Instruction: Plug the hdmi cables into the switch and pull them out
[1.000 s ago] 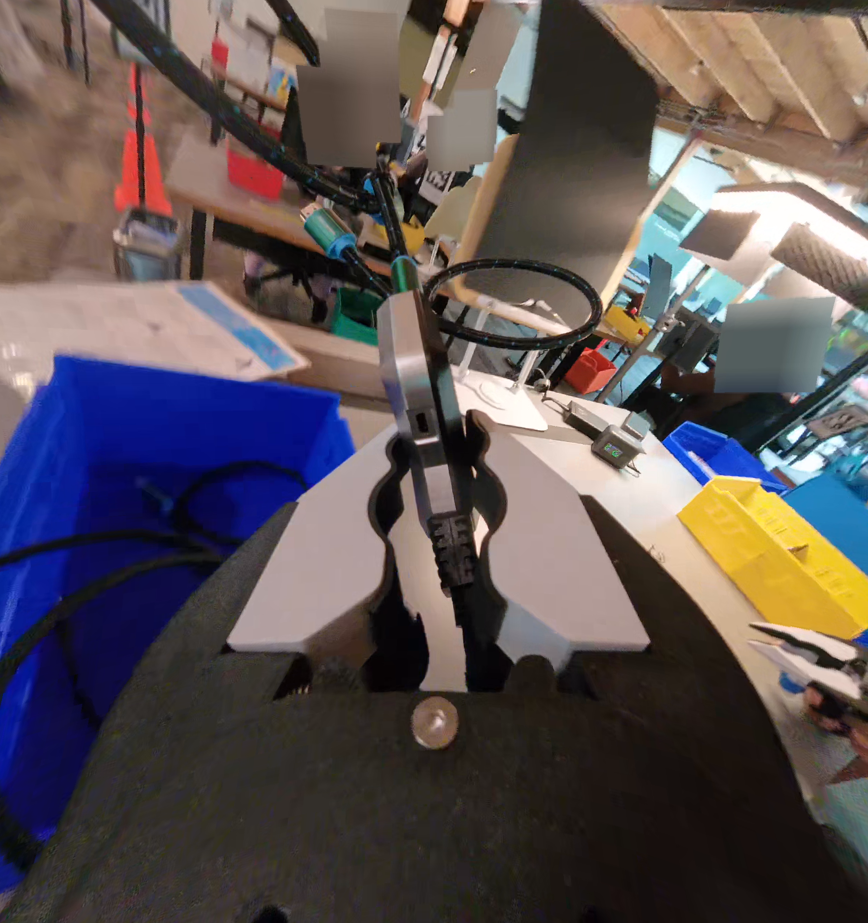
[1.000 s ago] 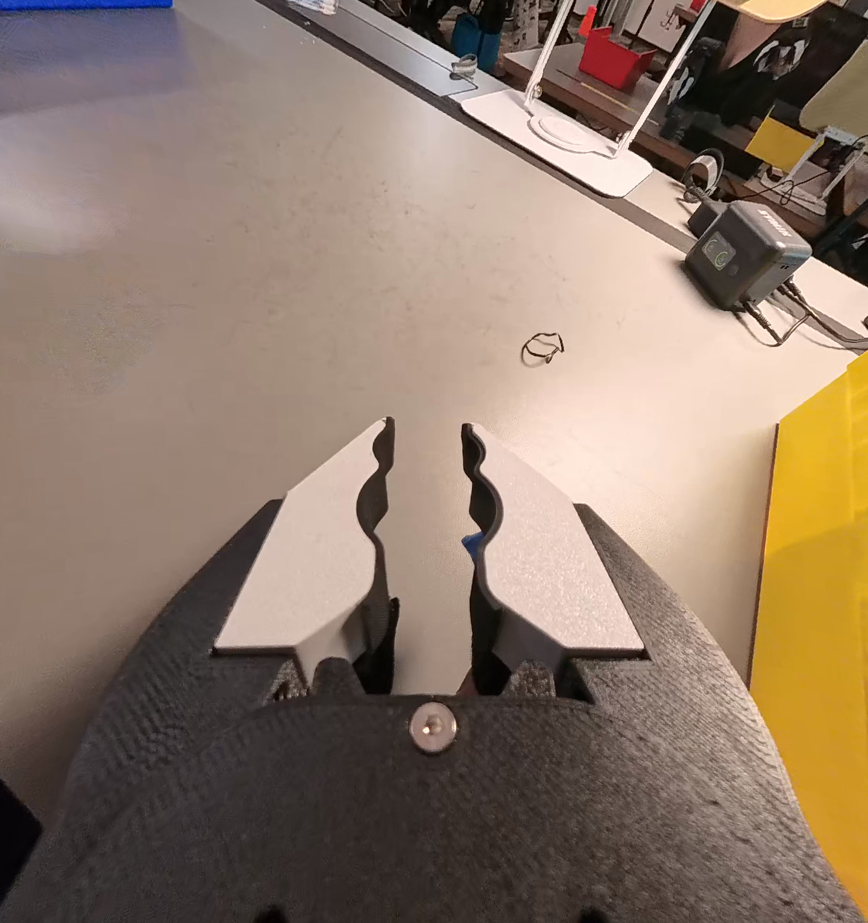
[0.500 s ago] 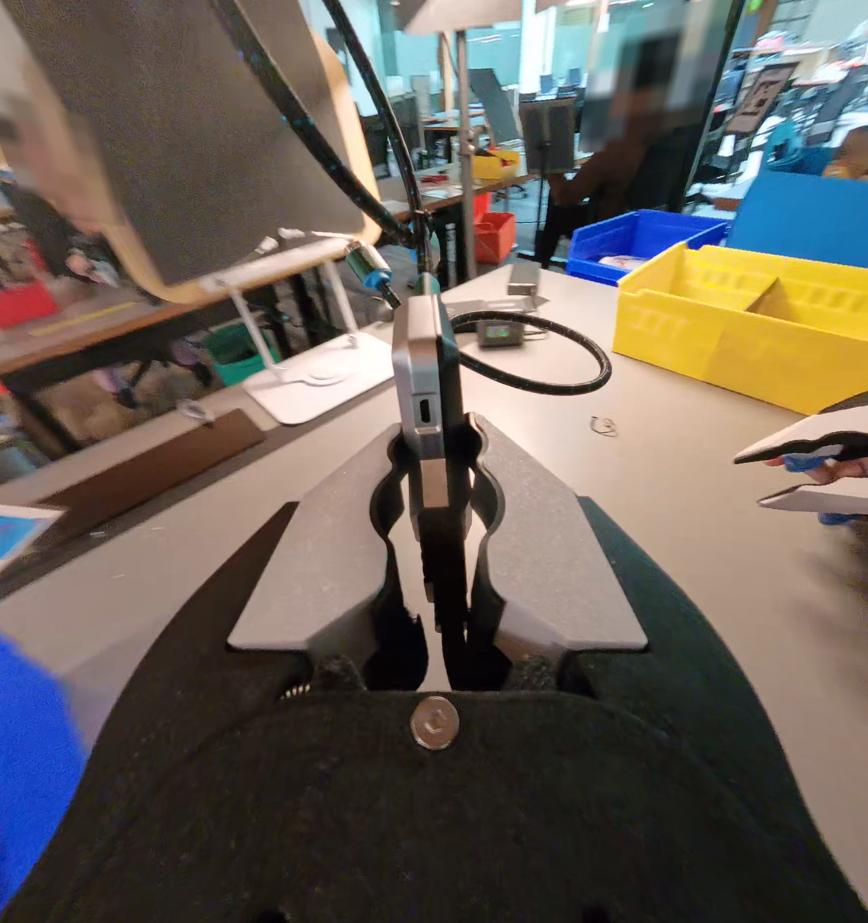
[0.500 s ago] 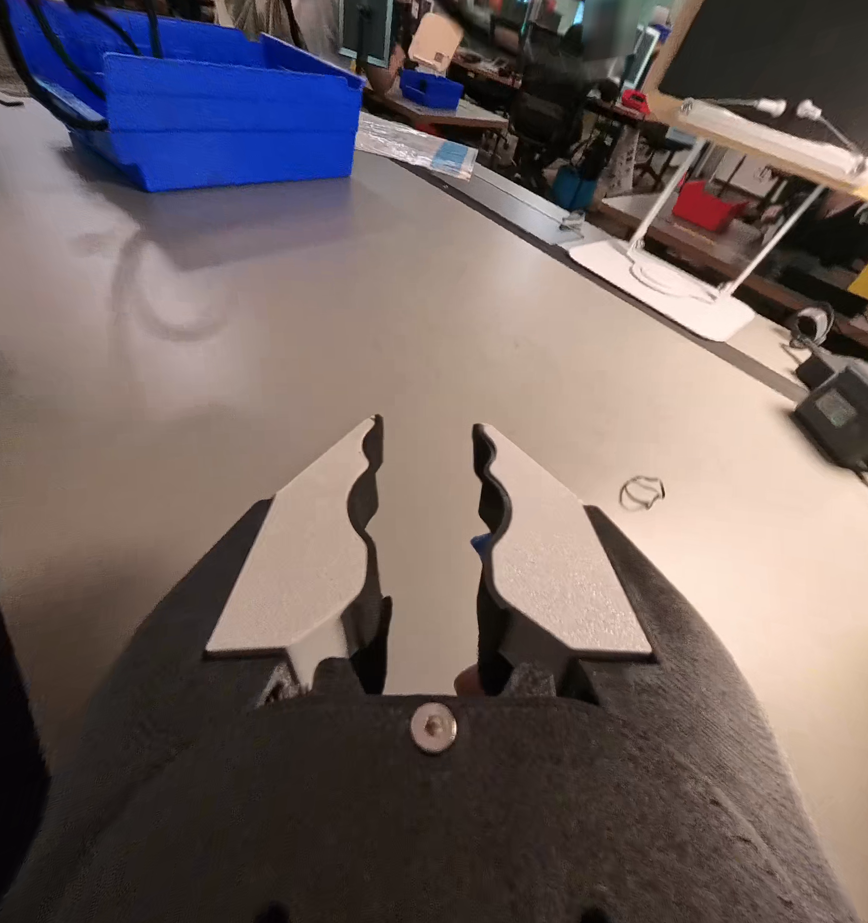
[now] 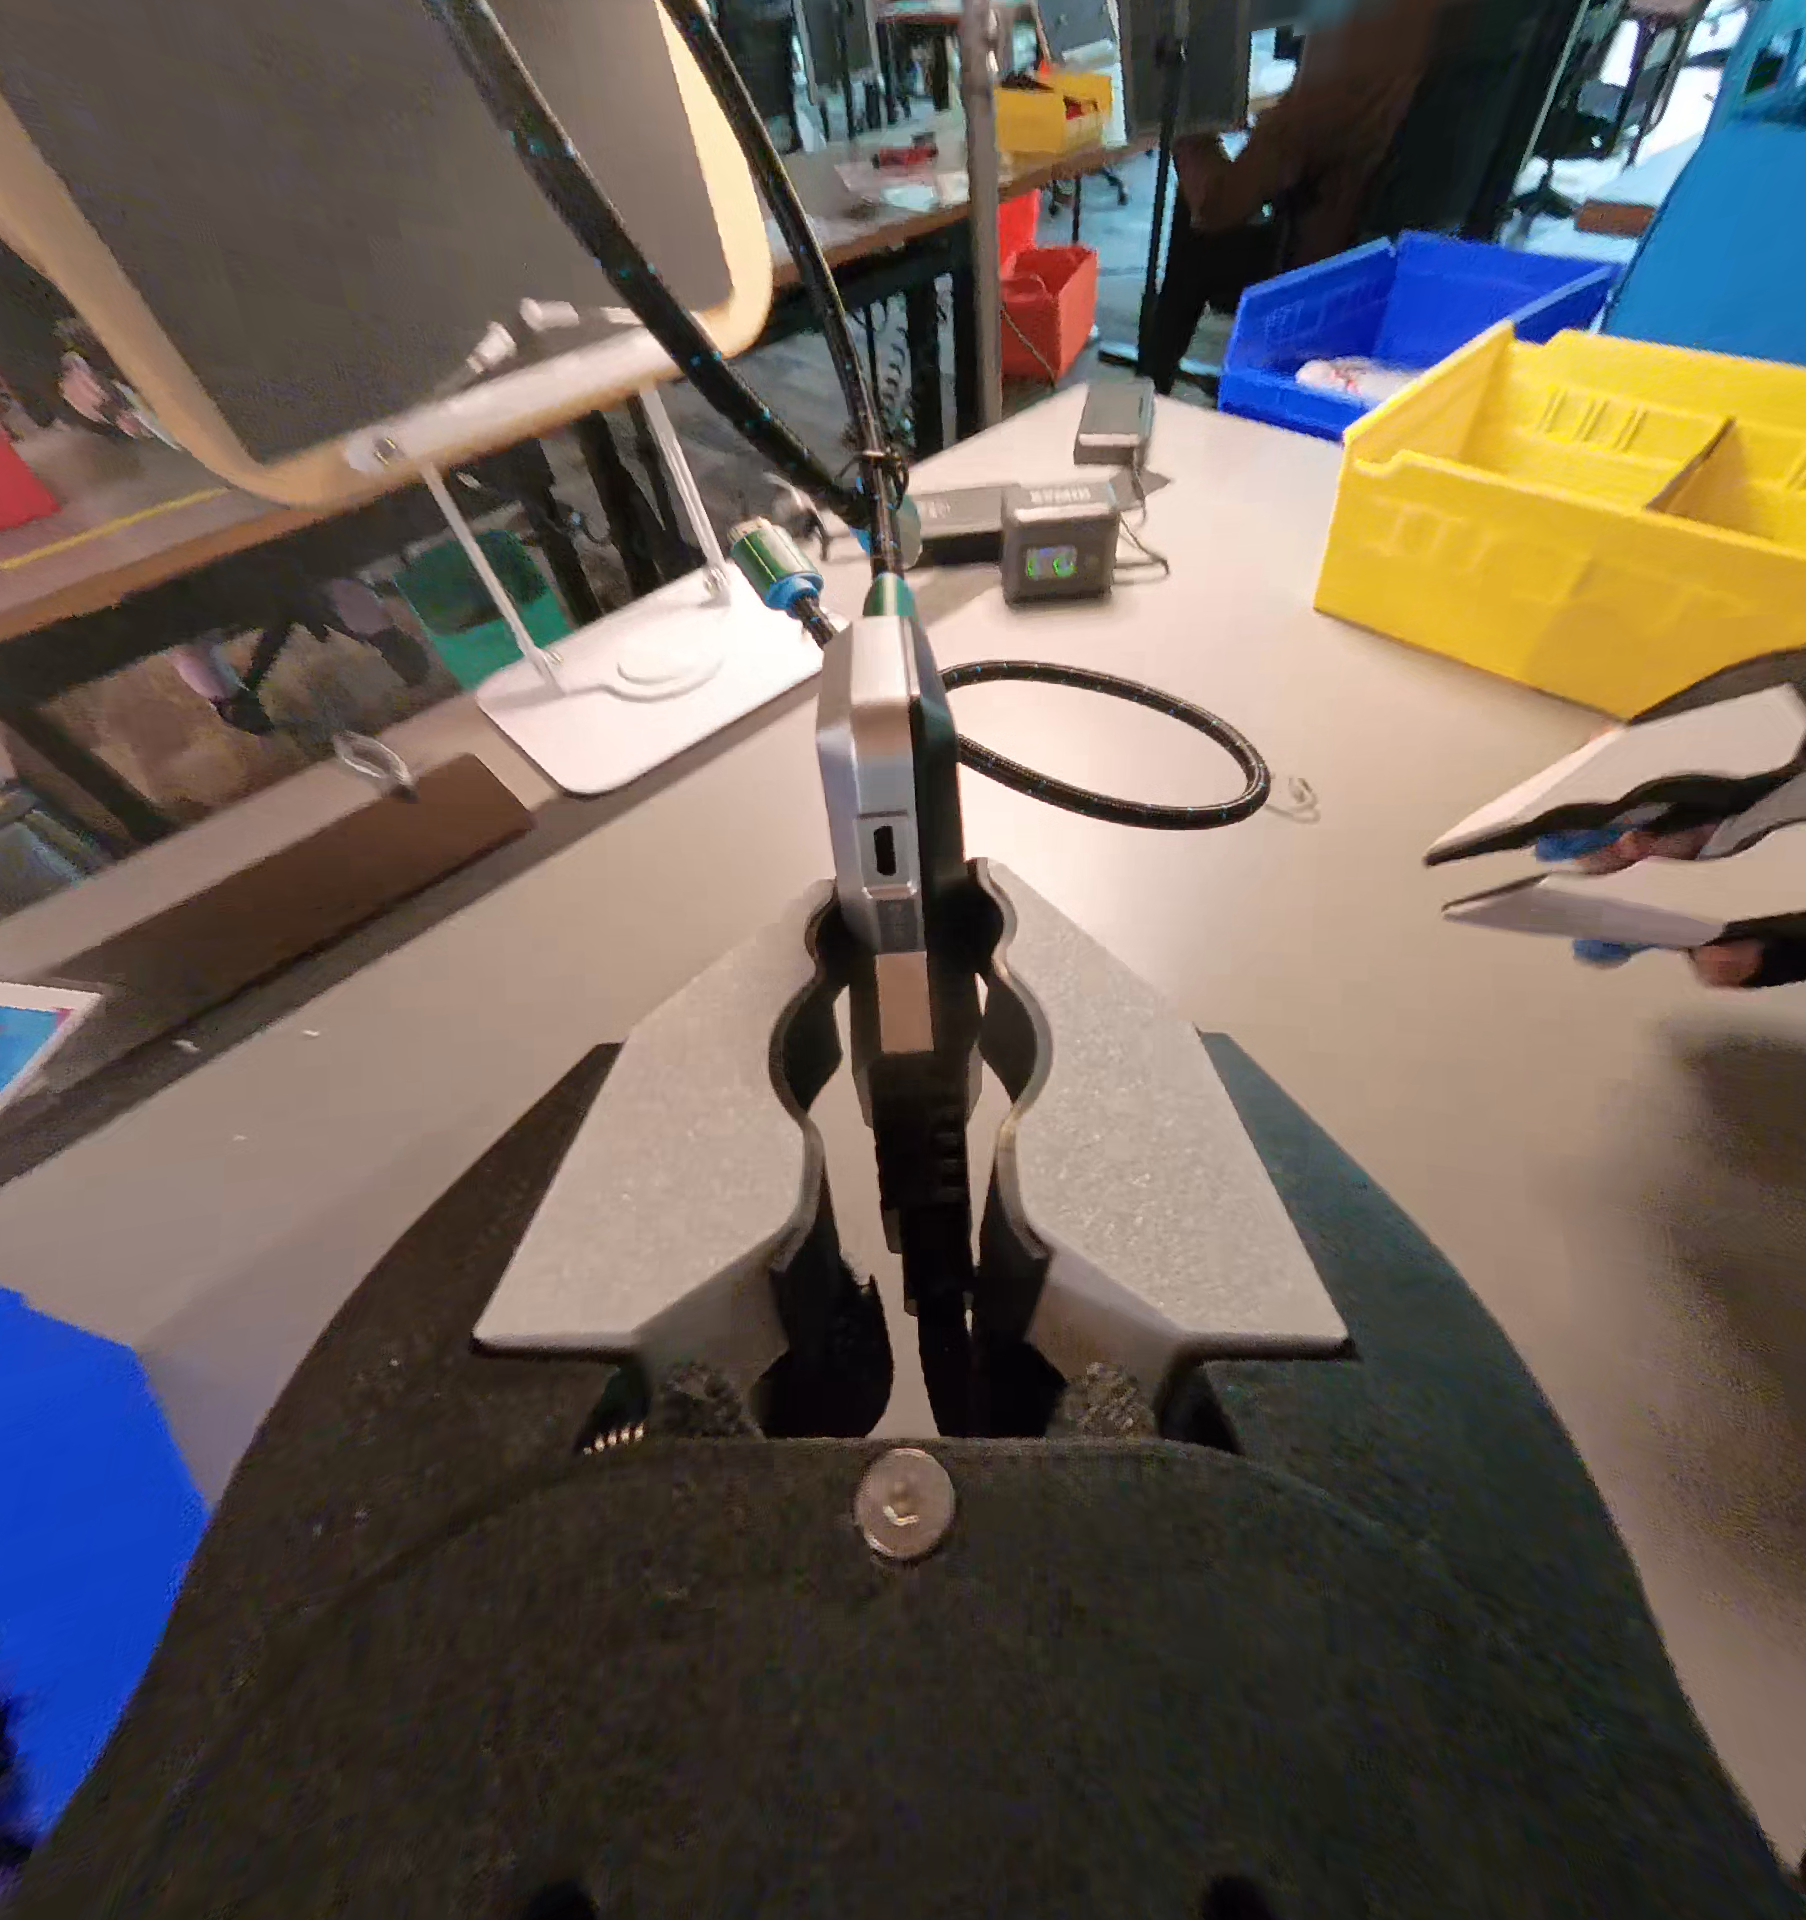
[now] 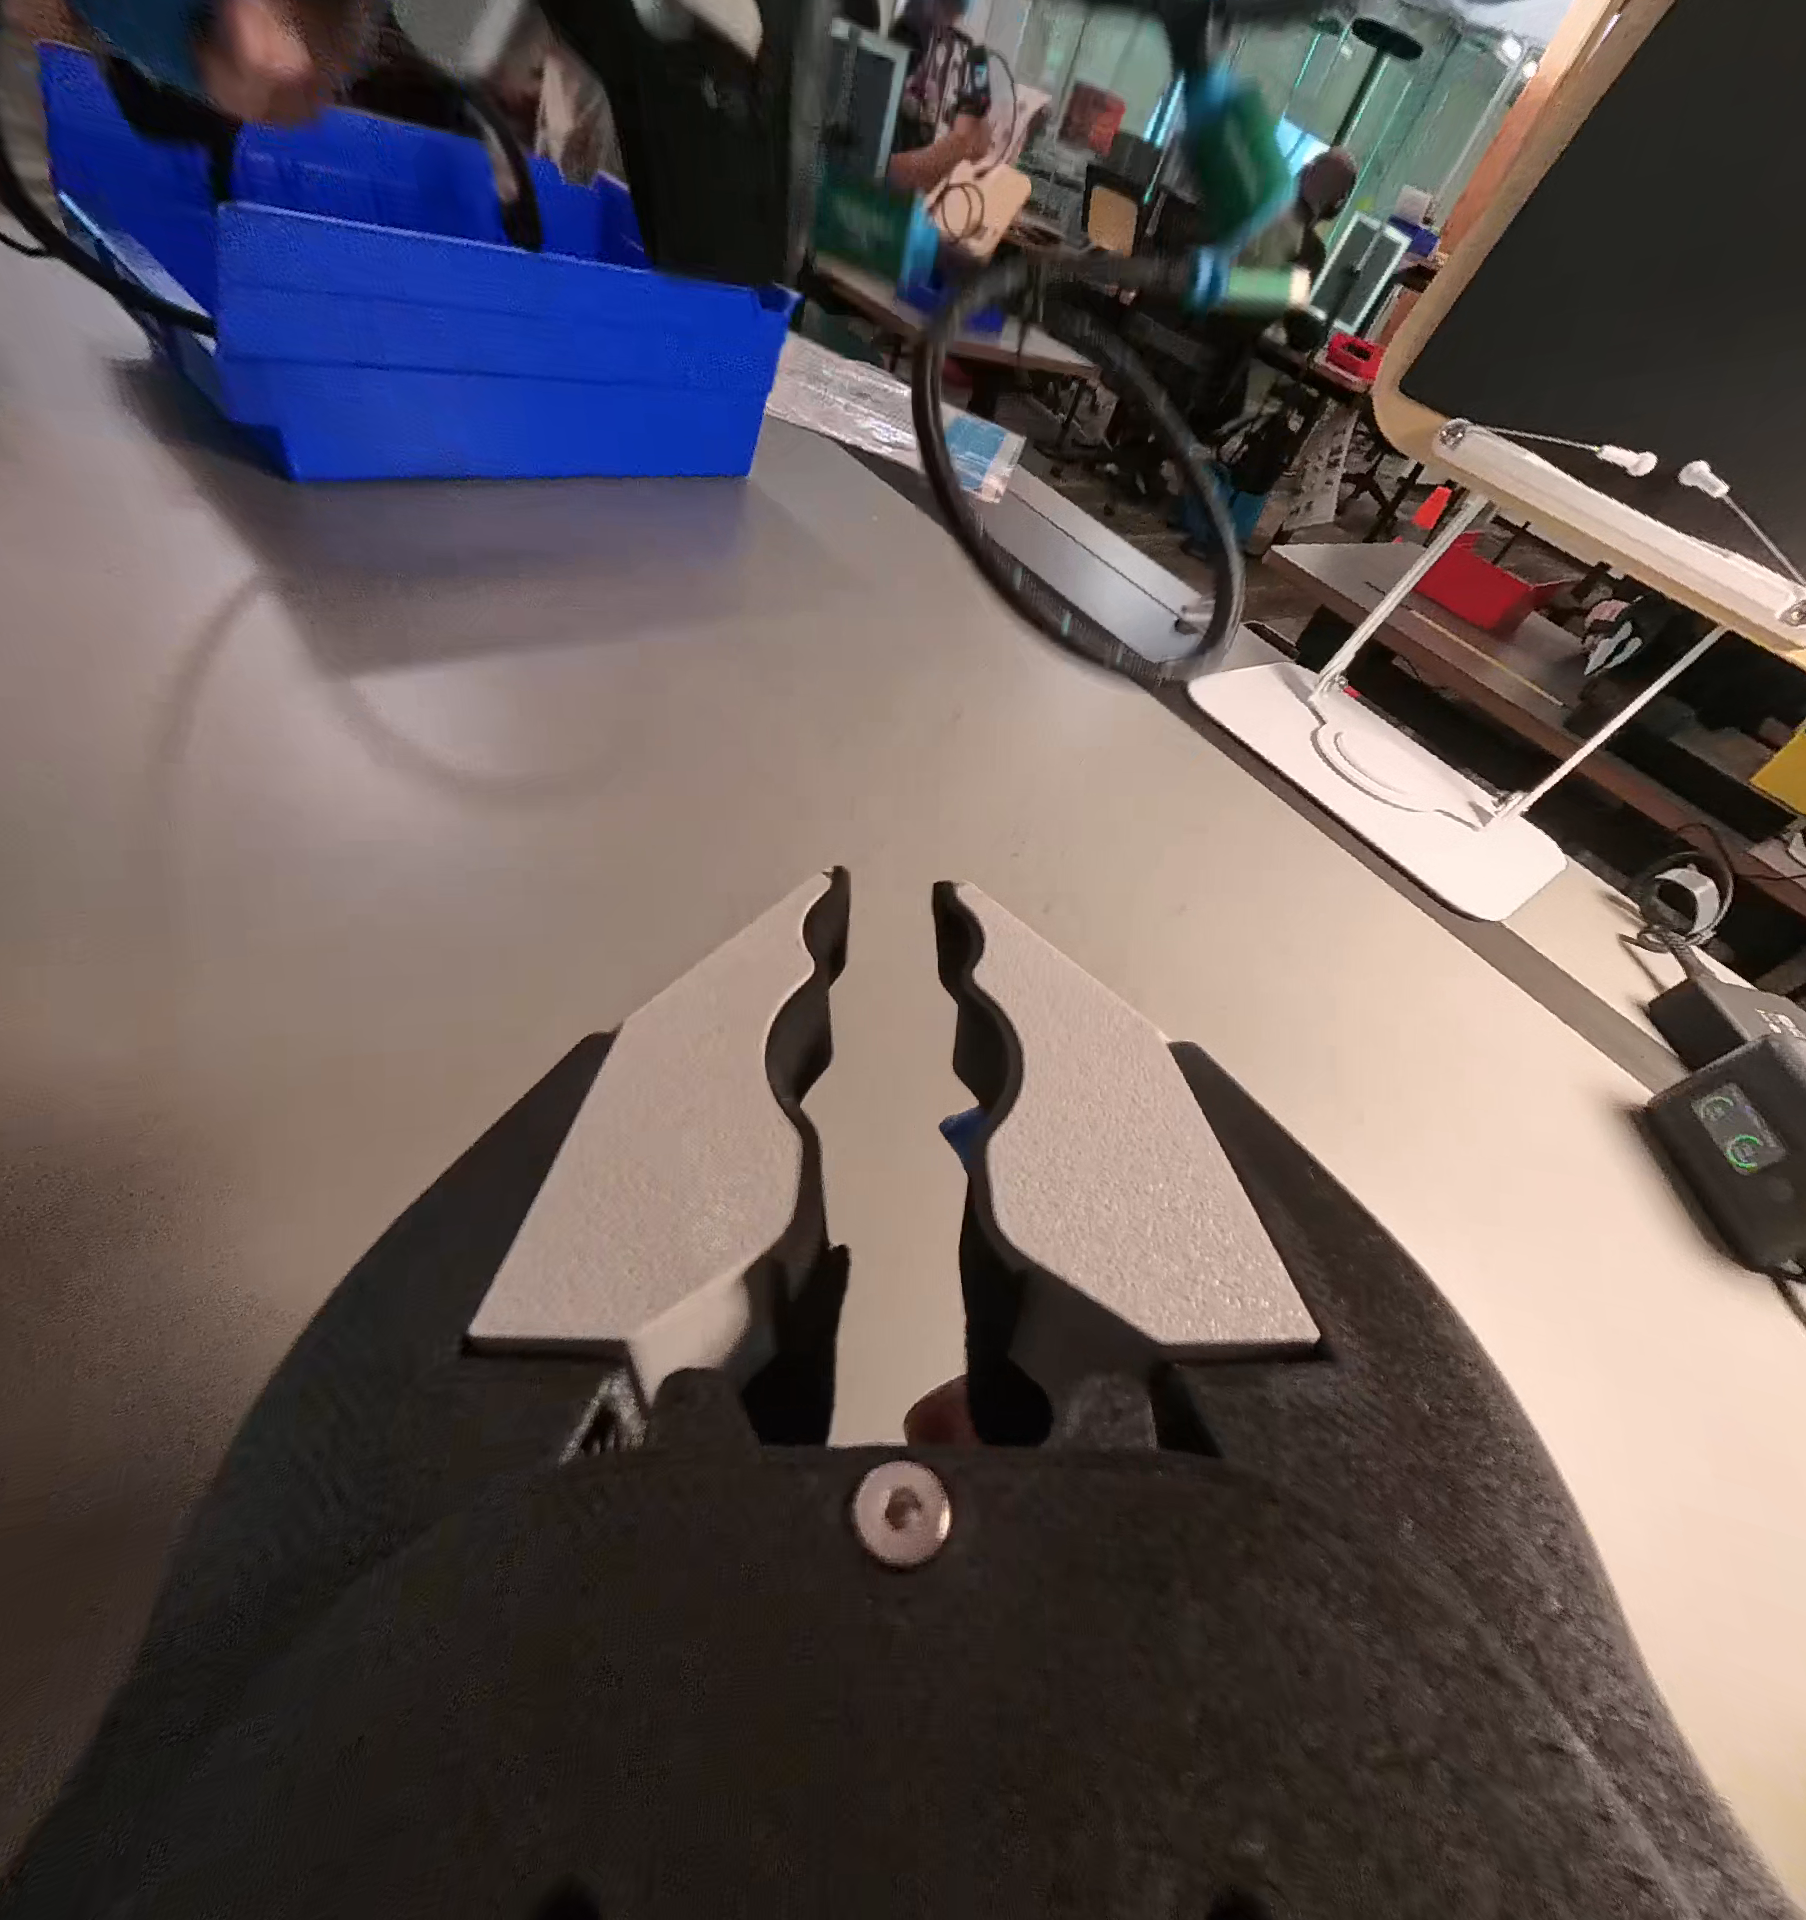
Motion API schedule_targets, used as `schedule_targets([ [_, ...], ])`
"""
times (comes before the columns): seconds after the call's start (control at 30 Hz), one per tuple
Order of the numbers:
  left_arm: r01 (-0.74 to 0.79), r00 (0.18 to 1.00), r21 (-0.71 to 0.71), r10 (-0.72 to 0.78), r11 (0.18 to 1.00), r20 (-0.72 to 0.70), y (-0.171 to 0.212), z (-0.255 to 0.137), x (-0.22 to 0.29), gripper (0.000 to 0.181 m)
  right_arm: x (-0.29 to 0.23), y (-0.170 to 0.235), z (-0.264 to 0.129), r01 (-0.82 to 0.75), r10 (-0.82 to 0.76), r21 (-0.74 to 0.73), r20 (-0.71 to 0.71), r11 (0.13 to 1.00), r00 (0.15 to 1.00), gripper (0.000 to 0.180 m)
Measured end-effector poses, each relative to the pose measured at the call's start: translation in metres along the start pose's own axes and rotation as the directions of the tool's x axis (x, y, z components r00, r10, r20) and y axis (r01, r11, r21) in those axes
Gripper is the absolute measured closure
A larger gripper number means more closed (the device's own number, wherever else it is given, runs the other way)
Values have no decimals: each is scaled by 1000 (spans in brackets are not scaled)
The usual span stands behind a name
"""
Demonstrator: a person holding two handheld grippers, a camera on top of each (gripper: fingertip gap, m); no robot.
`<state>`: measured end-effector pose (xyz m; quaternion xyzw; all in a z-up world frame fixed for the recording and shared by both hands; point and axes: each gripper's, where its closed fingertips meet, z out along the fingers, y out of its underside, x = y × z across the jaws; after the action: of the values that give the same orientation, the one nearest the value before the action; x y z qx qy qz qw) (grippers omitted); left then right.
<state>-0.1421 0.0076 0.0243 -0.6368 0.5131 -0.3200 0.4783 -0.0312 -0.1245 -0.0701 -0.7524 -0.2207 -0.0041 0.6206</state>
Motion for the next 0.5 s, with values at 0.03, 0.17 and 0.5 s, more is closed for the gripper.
schedule_targets([
  [0.03, -10, 1000, 21, 9, 1000, 21, -13, -10, -3, 160, 2, 1, 2, -9, 9, 14, -4, 1000, 1000, 162],
  [0.17, -143, 975, 113, 120, 983, 189, -84, -62, -27, 160, 8, 6, 0, -75, 76, 94, -5, 993, 997, 169],
  [0.5, -393, 872, 215, 288, 894, 397, -232, -141, -1, 159, 25, -1, -21, -161, 164, 200, -3, 967, 986, 179],
])
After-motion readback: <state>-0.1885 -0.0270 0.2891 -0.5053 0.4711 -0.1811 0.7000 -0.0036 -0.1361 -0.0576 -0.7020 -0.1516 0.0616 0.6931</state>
